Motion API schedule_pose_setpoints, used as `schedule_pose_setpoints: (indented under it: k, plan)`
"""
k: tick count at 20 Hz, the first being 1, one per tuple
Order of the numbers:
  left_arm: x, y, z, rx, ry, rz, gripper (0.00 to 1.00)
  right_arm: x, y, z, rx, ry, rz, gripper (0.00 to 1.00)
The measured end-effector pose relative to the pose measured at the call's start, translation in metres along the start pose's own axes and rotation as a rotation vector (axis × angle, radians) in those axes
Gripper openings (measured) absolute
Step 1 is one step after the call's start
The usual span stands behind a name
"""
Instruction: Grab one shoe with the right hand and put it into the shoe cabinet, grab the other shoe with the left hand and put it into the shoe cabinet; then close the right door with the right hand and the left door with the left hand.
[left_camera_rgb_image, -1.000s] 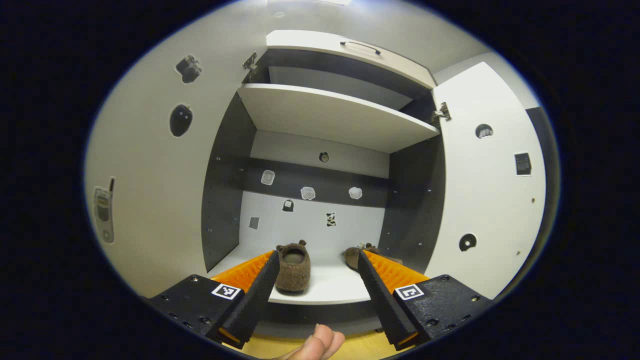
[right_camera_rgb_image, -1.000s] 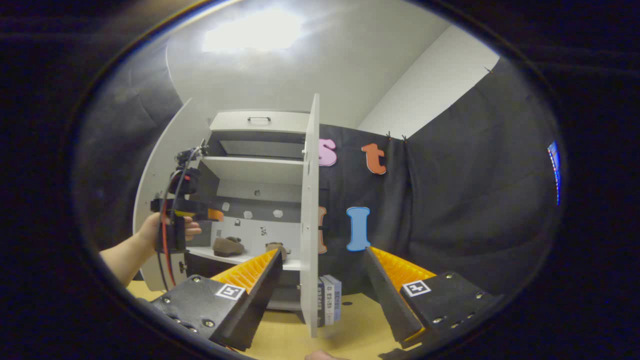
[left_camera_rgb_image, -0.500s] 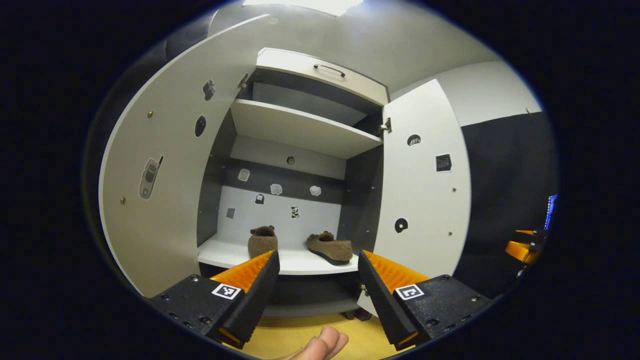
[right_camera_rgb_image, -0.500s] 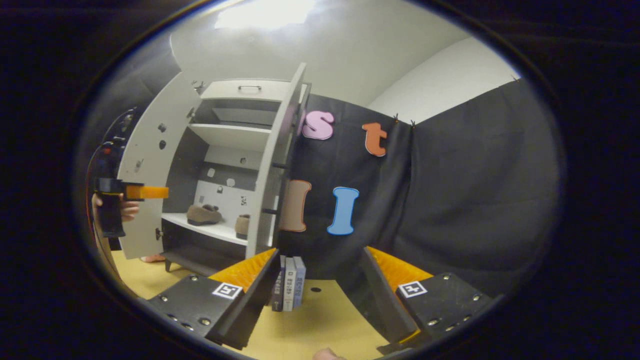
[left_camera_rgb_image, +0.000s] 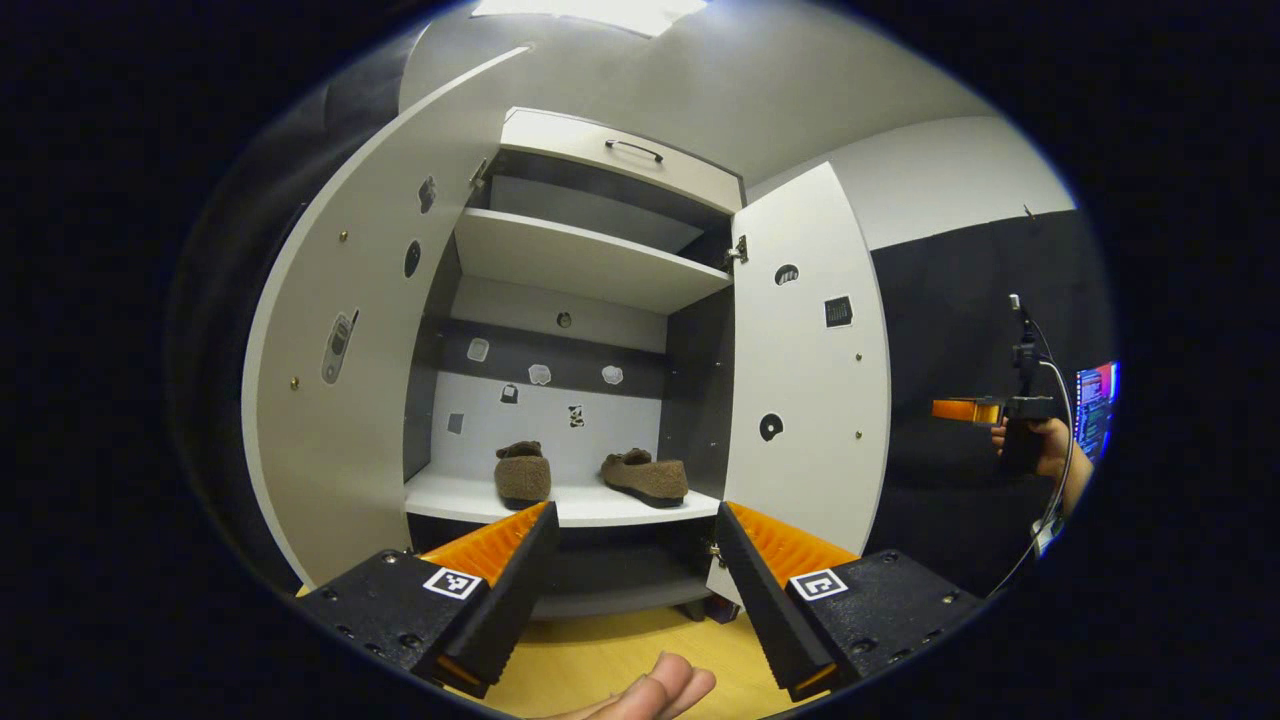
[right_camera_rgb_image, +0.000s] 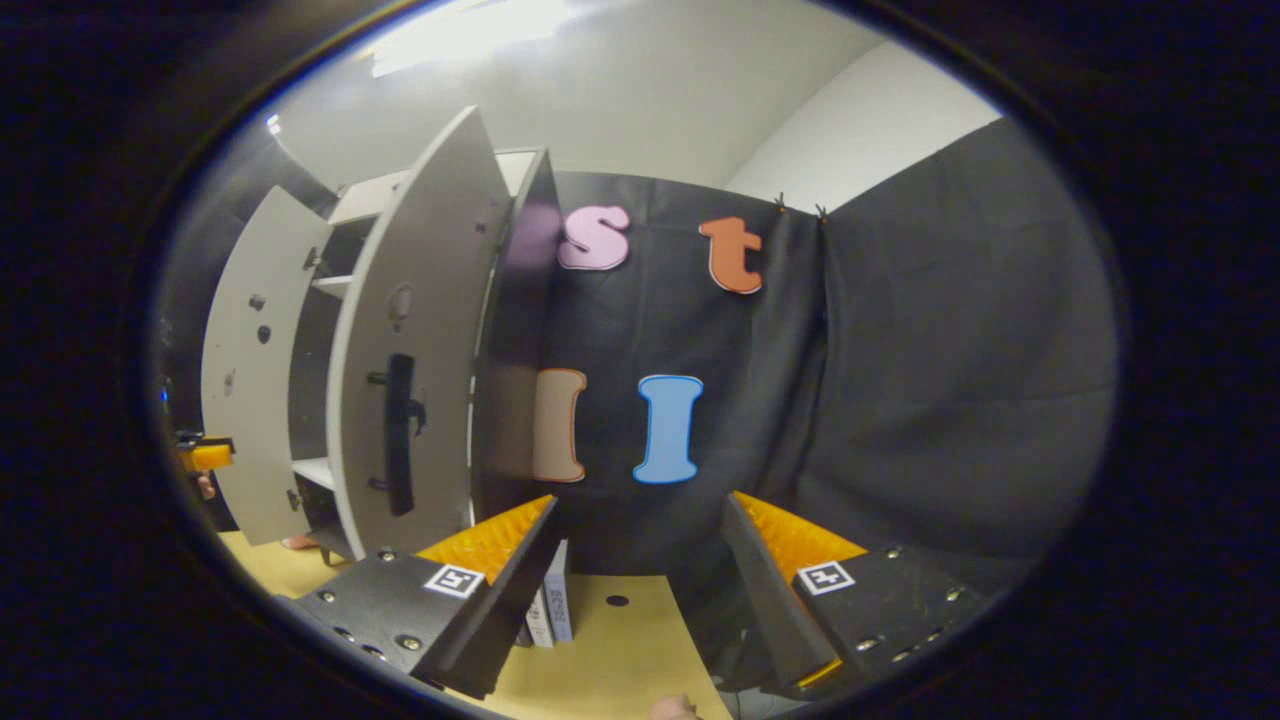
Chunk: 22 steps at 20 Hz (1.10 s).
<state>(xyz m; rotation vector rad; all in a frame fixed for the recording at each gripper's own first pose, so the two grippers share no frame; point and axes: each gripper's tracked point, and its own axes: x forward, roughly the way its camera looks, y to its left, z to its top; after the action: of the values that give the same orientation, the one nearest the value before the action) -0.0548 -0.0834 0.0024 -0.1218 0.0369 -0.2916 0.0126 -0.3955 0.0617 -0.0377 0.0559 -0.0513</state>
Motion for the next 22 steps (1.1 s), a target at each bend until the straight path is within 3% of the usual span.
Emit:
schedule_pose_setpoints:
  k: [4, 7, 10, 13, 14, 16, 22]
  plan:
    - [-0.010, 0.011, 0.010, -0.027, -0.020, 0.021, 0.96, 0.034, 0.015, -0.002, 0.102, 0.073, -0.028, 0.99]
    - [-0.020, 0.015, 0.013, -0.020, -0.020, 0.027, 0.96, 0.048, 0.047, -0.007, 0.125, 0.118, -0.002, 0.99]
    - [-0.026, 0.020, 0.017, -0.001, -0.029, 0.041, 0.96, 0.053, 0.088, -0.002, 0.106, 0.120, 0.066, 0.98]
    - [-0.027, 0.022, 0.028, -0.023, -0.076, 0.035, 0.96, 0.052, 0.147, 0.001, 0.146, 0.127, 0.195, 0.99]
    - [-0.028, 0.023, 0.028, -0.029, -0.074, 0.031, 0.96, 0.055, 0.156, -0.003, 0.109, 0.139, 0.186, 0.99]
    - [-0.029, 0.026, 0.025, -0.042, -0.060, 0.032, 0.96, 0.053, 0.154, 0.009, 0.039, 0.112, 0.174, 0.88]
    - [-0.022, 0.022, 0.015, -0.079, -0.018, 0.016, 0.96, 0.045, 0.152, 0.006, 0.045, 0.129, 0.116, 0.91]
